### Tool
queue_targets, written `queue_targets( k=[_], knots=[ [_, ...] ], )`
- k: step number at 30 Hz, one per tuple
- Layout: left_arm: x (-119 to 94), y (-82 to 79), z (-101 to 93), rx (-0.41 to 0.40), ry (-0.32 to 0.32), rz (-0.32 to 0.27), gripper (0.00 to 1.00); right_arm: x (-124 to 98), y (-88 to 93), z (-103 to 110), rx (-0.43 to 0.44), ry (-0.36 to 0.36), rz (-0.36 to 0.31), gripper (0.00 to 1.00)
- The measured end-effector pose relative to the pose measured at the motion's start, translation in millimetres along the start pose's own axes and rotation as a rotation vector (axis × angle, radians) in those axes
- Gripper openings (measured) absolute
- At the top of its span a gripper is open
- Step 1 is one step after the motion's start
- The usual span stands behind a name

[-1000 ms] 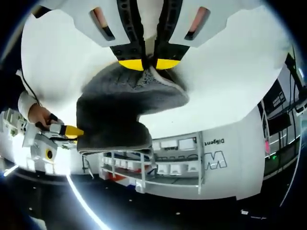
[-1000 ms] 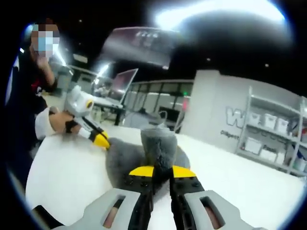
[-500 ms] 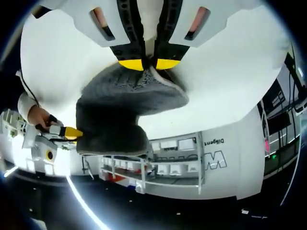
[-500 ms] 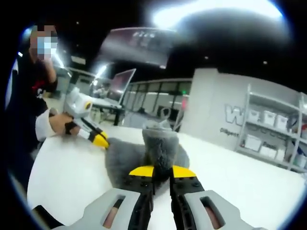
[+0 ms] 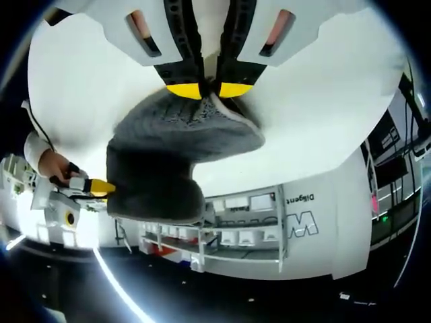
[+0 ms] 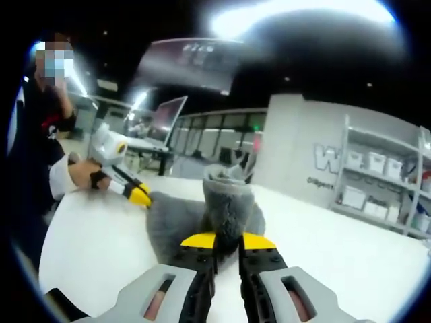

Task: Open the folded towel by lifting each exposed corner and separating the folded layers until the towel lies flat within the target outline without major curled edges

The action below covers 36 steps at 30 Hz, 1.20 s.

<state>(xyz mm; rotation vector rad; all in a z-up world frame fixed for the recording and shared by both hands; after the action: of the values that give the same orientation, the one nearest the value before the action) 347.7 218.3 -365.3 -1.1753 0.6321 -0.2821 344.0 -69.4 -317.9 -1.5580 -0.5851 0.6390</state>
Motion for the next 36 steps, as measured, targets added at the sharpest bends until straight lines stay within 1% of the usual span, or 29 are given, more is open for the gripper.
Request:
queue_targets(
  k=[2, 4, 6, 8, 10, 12, 15, 22, 27, 29, 33, 36],
  knots=[
    [-1.1, -1.3, -8.1, 0.007, -0.001, 0.0, 0.07, -0.5, 1.2, -0.8, 0.018, -0.005, 0.0, 0.07],
    [-2.0, -2.1, -13.0, 0.013, -0.003, -0.001, 0.07, 0.3, 2.5, -0.8, 0.082, -0.026, -0.005, 0.08],
    [-2.6, -2.2, -14.6, 0.019, -0.005, 0.0, 0.07, 0.1, 2.6, -3.7, 0.113, -0.033, -0.009, 0.1],
    [-2.2, -2.1, -8.7, 0.021, -0.005, -0.001, 0.07, -1.0, 2.1, -4.6, 0.133, -0.036, -0.018, 0.11],
    [-2.0, -2.1, -8.1, 0.024, -0.006, 0.001, 0.07, -1.1, 1.7, -3.6, 0.134, -0.035, -0.021, 0.08],
    [-2.1, -2.2, -8.2, 0.028, -0.006, 0.001, 0.07, -1.5, 1.0, -1.8, 0.111, -0.036, -0.023, 0.03],
    [-2.4, -2.1, -8.3, 0.031, -0.008, 0.001, 0.07, -1.0, 0.5, 0.1, 0.091, -0.036, -0.019, 0.03],
    [-2.9, -1.7, -9.0, 0.03, -0.009, 0.002, 0.07, -5.7, 0.2, -1.5, 0.101, -0.017, -0.02, 0.03],
    [-3.6, -2.4, -9.7, 0.002, -0.008, 0.005, 0.07, -9.3, 4.3, -2.2, 0.099, -0.002, 0.004, 0.03],
    [-3.2, -1.9, -10.3, 0.007, -0.008, 0.008, 0.07, -12.4, 4.3, -2.6, 0.101, 0.001, -0.006, 0.03],
    [-2.9, -0.8, -10.9, 0.019, -0.009, 0.014, 0.07, -15.6, 4.7, -4.0, 0.108, 0.009, -0.006, 0.03],
    [-2.9, -0.6, -11.3, 0.02, -0.009, 0.015, 0.07, -17.6, 5.8, -4.1, 0.099, 0.016, -0.002, 0.03]
  ],
)
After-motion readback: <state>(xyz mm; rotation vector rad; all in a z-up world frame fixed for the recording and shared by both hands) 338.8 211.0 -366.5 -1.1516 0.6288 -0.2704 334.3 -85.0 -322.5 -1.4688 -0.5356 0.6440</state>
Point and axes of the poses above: the point that each gripper's makers call its tool centre point, and the gripper's own axes: x roughly forward along the fingers, z roughly to its left, y roughly out of its underside, the point moved 6 cm from there along -x, roughly backward along the fingers, and after that the axes turned 11 degrees about x, right-handed, at the moved point
